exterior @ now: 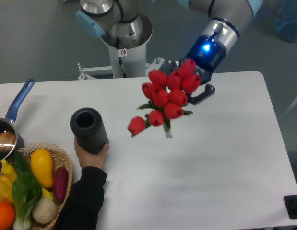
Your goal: Pick up the flowers from the vase
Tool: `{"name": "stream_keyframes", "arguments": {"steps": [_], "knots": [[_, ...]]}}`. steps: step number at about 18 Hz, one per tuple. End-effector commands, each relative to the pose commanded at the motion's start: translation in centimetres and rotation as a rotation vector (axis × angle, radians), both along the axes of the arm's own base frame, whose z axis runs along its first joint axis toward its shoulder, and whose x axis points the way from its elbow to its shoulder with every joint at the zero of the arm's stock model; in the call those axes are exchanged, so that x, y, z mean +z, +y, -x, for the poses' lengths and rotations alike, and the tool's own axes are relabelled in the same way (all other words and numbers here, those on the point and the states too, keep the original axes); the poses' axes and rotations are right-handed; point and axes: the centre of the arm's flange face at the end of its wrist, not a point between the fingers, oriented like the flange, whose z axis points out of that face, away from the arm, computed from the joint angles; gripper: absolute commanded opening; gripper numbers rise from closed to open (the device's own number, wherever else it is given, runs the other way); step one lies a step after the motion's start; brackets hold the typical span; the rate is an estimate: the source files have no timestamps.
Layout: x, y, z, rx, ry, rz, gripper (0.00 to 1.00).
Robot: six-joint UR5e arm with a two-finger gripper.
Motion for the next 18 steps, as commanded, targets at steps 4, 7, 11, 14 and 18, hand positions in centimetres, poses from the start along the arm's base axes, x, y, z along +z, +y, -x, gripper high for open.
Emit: {"name": "stream_keyframes", "arguments": {"steps": [4, 7, 11, 14, 18], "knots": [[0.4, 0.6, 2.3, -0.010, 0.139, 0.209, 0.00], [0.4, 4.3, 2.2, -0.066, 0.251, 0.403, 0.00], [-0.5, 5.4, 1.8, -0.083, 0.334, 0.565, 0.00], [-1.4, 7.3, 1.3, -0.117, 0.390, 0.683, 0.00], [-2.8, 8.5, 1.4, -0.136, 0.431, 0.790, 0.00]]}}
